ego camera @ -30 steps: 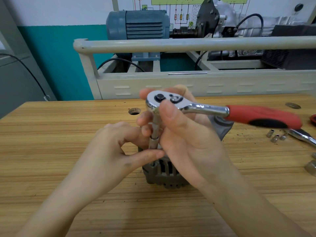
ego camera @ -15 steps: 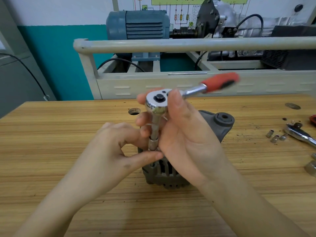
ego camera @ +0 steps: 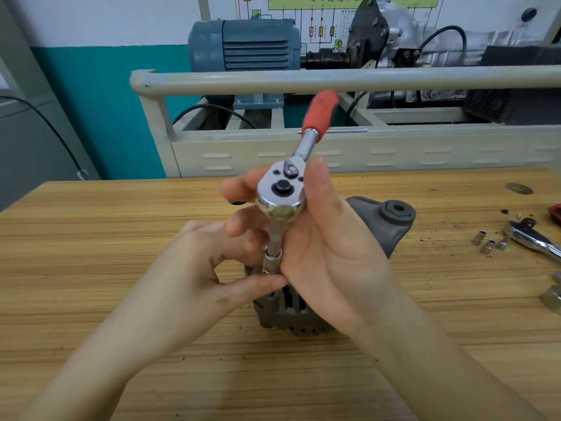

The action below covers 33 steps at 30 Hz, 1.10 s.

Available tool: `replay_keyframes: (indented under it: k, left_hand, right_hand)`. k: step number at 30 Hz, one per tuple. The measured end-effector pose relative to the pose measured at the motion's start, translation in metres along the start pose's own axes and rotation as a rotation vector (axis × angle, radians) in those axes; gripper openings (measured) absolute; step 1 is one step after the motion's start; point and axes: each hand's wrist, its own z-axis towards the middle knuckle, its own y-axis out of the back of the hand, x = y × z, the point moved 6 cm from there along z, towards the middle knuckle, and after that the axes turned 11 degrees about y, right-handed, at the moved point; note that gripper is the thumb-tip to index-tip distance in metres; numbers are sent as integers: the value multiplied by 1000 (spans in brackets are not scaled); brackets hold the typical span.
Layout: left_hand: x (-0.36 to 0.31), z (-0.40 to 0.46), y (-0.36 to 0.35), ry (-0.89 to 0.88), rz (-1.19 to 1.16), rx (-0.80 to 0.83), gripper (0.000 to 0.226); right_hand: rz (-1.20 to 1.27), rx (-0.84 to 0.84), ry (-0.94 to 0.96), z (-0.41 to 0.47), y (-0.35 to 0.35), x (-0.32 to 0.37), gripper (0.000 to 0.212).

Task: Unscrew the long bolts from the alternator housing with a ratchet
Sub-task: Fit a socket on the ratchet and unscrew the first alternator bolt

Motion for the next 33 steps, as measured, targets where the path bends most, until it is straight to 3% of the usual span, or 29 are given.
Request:
replay_keyframes:
  k: [7,13,17,20,24,30,33]
  left_hand:
    - [10,0,-1,117,54,-25,49]
    - [1,-1,-2,-9,65,71,34]
    - [6,-2,-1,55,52,20,41]
    - [6,-2,-1,73,103,-34,49]
    - [4,-1,-2,83,124,-78,45]
    - [1,0,-4,40,-30,86,34]
    - [8,1,-4,95,-46,62,46]
  right_hand:
    - [43,-41,62,-1,3,4,29]
    - [-38,-13,28,-1,1,1,37]
    - [-6,-34,44,-3,0,3,37]
    - [22,-50,97,-4,2,7,26]
    - [40,-72,96,-3,4,7,25]
    - [-11,-57,-3,1,6,2,36]
    - [0,-71,5,1,7,2,34]
